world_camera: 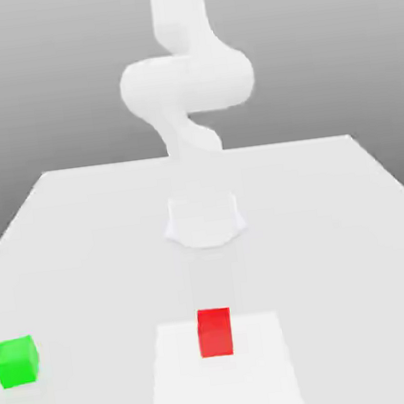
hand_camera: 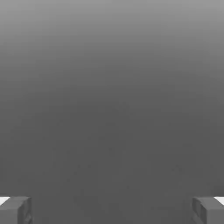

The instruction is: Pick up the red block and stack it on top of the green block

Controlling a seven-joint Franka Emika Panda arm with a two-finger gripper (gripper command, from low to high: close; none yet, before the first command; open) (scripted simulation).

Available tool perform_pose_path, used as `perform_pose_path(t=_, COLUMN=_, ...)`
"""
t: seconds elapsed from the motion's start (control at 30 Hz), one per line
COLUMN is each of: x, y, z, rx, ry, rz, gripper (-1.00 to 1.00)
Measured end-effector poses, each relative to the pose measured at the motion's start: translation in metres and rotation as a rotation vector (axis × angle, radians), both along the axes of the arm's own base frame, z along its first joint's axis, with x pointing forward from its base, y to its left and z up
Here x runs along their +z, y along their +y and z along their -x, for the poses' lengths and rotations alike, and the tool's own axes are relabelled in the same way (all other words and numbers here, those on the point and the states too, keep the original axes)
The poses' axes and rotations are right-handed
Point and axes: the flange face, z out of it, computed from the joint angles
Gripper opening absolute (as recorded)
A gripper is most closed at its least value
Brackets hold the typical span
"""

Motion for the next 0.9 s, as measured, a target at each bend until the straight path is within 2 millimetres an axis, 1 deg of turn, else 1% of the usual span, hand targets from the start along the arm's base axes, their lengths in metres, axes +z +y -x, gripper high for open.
perform_pose_path(t=0.07, x=-0.049, y=-0.001, z=-0.023, rx=-0.003, ry=0.076, rz=-0.002, gripper=0.0)
perform_pose_path(t=0.13, x=-0.099, y=-0.001, z=-0.04, rx=-0.005, ry=0.151, rz=-0.003, gripper=0.0)
perform_pose_path(t=0.2, x=-0.149, y=-0.001, z=-0.051, rx=-0.008, ry=0.225, rz=-0.005, gripper=0.0)
perform_pose_path(t=0.3, x=-0.224, y=-0.002, z=-0.056, rx=-0.012, ry=0.337, rz=-0.007, gripper=0.0)
perform_pose_path(t=0.37, x=-0.274, y=-0.002, z=-0.052, rx=-0.015, ry=0.414, rz=-0.008, gripper=0.0)
perform_pose_path(t=0.43, x=-0.325, y=-0.003, z=-0.041, rx=-0.018, ry=0.494, rz=-0.009, gripper=0.0)
perform_pose_path(t=0.5, x=-0.376, y=-0.003, z=-0.024, rx=-0.022, ry=0.58, rz=-0.01, gripper=0.0)
perform_pose_path(t=0.57, x=-0.426, y=-0.003, z=0.001, rx=-0.026, ry=0.672, rz=-0.01, gripper=0.0)
perform_pose_path(t=0.6, x=-0.443, y=-0.004, z=0.008, rx=-0.027, ry=0.696, rz=-0.011, gripper=0.0)
perform_pose_path(t=0.63, x=-0.456, y=-0.003, z=0.011, rx=-0.027, ry=0.708, rz=-0.011, gripper=0.0)
perform_pose_path(t=0.8, x=-0.505, y=-0.004, z=0.015, rx=-0.028, ry=0.72, rz=-0.01, gripper=0.0)
perform_pose_path(t=0.83, x=-0.513, y=-0.004, z=0.016, rx=-0.028, ry=0.72, rz=-0.011, gripper=-1.0)
perform_pose_path(t=0.9, x=-0.513, y=-0.003, z=0.016, rx=-0.028, ry=0.72, rz=-0.011, gripper=-1.0)
